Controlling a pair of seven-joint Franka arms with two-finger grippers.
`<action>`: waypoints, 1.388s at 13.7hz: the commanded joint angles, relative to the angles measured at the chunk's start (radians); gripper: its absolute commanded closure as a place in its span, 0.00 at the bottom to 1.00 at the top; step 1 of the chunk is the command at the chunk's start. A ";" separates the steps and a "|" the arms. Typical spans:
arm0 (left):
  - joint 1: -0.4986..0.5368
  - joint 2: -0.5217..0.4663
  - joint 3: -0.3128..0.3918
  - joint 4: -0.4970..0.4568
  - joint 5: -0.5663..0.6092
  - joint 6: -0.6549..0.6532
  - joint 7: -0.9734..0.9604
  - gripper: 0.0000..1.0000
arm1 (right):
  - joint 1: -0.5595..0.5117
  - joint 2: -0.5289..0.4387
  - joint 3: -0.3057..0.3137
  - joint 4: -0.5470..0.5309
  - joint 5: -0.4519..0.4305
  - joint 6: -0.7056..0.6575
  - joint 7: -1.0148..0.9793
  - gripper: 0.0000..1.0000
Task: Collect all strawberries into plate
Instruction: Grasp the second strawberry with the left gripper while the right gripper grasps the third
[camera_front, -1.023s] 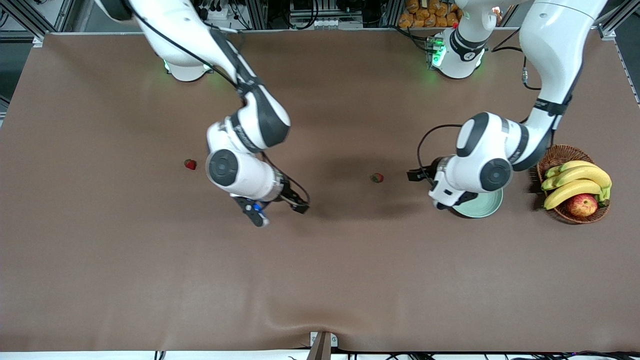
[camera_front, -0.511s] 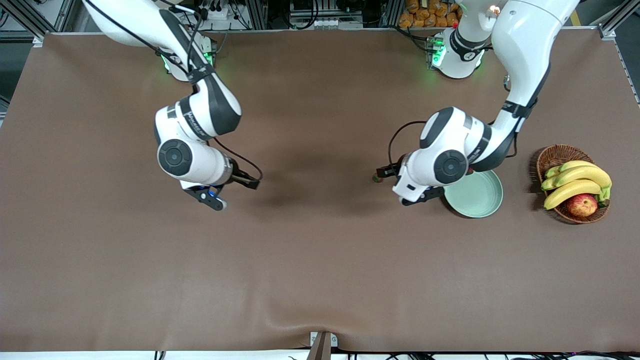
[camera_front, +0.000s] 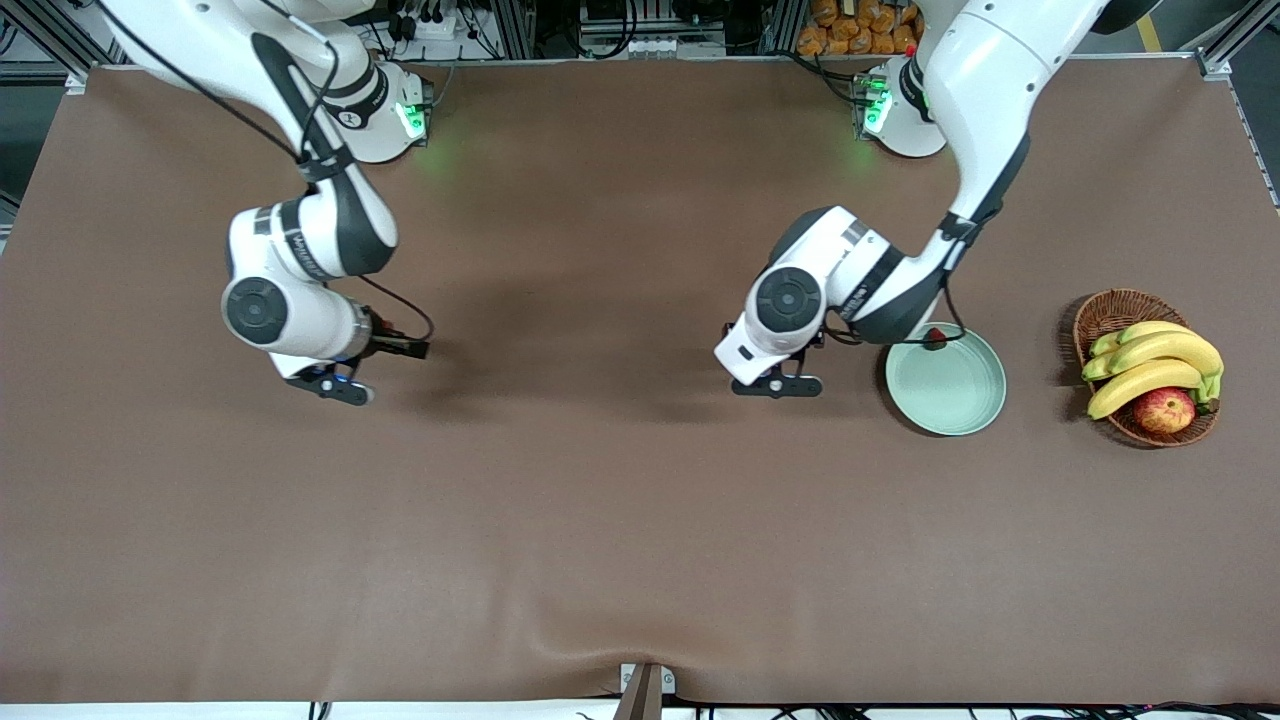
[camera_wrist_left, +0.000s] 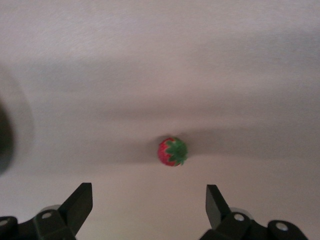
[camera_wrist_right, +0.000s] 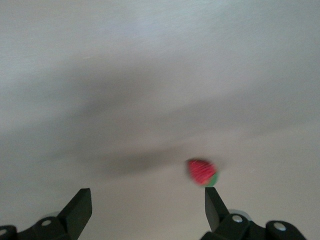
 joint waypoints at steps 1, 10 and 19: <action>-0.001 0.022 0.003 -0.006 0.029 0.064 0.016 0.00 | -0.077 -0.049 0.026 -0.124 -0.046 0.108 -0.098 0.00; 0.016 0.022 0.004 -0.103 0.045 0.220 0.045 0.21 | -0.109 -0.039 0.023 -0.238 -0.046 0.231 -0.121 0.35; 0.022 0.022 0.010 -0.173 0.052 0.300 0.048 0.26 | -0.106 -0.002 0.026 -0.259 -0.044 0.292 -0.120 0.45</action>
